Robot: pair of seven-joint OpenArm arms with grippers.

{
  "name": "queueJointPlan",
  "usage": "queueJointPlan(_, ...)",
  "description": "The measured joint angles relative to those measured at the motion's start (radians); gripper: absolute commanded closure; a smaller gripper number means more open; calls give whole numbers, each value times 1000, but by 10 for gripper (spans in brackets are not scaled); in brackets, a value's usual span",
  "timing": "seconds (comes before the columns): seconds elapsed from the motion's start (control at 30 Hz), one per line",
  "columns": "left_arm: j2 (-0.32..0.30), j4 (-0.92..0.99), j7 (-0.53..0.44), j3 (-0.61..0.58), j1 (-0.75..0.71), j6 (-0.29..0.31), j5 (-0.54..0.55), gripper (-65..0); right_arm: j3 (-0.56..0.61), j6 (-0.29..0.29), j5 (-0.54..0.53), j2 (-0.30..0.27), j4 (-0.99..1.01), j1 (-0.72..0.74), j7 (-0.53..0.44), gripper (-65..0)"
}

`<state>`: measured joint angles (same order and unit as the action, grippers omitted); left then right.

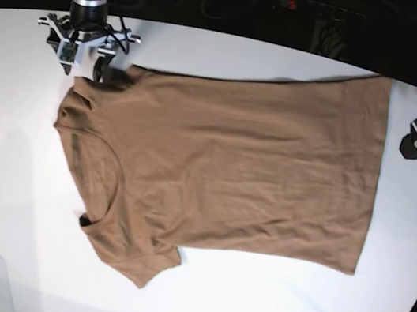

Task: Layout the t-shirt on the table in an organized manner, then fold the t-shirt properly
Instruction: 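Release the shirt and raise both grippers away, then lower both grippers to grasp the shirt's hem corners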

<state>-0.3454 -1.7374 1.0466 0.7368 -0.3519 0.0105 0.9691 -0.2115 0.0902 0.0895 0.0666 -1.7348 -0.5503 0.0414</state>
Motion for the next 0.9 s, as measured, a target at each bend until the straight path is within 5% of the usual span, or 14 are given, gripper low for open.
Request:
queueJointPlan(0.4, 29, -13, -3, -1, -13, 1, 1, -380, -151, 0, 0, 66, 40, 11, 10, -353)
queueJointPlan(0.9, 29, -4, -3, -2, -20, 1, 1, -378, -113, 0, 0, 61, 12, 125, 3, -356)
